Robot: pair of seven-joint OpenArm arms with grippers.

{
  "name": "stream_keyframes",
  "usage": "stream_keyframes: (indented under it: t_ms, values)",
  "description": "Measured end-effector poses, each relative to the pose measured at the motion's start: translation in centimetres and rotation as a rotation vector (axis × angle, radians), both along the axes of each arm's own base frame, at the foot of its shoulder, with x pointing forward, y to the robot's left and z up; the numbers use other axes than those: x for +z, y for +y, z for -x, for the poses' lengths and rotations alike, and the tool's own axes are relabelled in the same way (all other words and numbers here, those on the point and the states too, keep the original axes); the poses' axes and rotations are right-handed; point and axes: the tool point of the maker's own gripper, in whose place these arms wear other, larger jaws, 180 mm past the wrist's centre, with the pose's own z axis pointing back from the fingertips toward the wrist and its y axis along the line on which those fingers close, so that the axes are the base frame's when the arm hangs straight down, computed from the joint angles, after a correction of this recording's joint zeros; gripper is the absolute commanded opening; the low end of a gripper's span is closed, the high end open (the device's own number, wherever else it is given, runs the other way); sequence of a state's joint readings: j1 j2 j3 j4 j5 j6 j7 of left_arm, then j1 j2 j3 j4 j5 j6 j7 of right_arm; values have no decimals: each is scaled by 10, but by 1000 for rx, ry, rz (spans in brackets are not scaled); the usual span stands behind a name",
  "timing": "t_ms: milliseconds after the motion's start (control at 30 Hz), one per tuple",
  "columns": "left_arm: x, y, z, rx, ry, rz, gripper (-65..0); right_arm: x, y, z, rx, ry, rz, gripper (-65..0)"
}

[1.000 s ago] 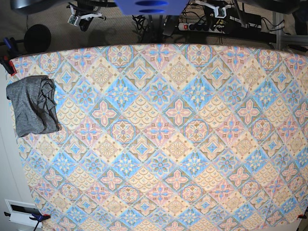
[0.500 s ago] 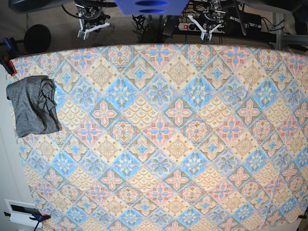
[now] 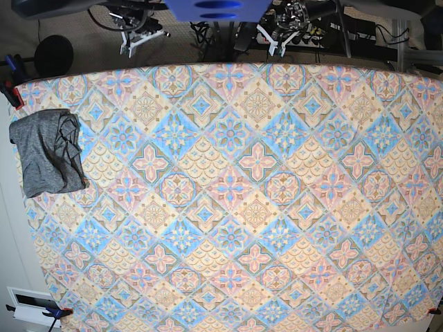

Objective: Layout the t-shirt on the table in an organized manner, then fold the t-shirt properly

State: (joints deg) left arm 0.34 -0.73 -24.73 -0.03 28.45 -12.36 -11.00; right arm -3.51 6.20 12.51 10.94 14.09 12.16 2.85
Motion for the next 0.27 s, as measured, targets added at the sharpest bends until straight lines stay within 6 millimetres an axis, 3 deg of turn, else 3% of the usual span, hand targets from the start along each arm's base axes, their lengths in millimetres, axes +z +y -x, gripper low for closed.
stream_keyframes:
  t_ms: [100,133,267]
  values:
    - [0,0,-7,82,-10,2,-650,7,-1,-44,-2,-103,2,-650]
    - [0,1,-9,100,-15,1,-650,8,-2,-47,-7,-112,2,-650]
    - [0,8,-14,132,-21,-13,-650,1,7,-15,70,-28,-7,-650]
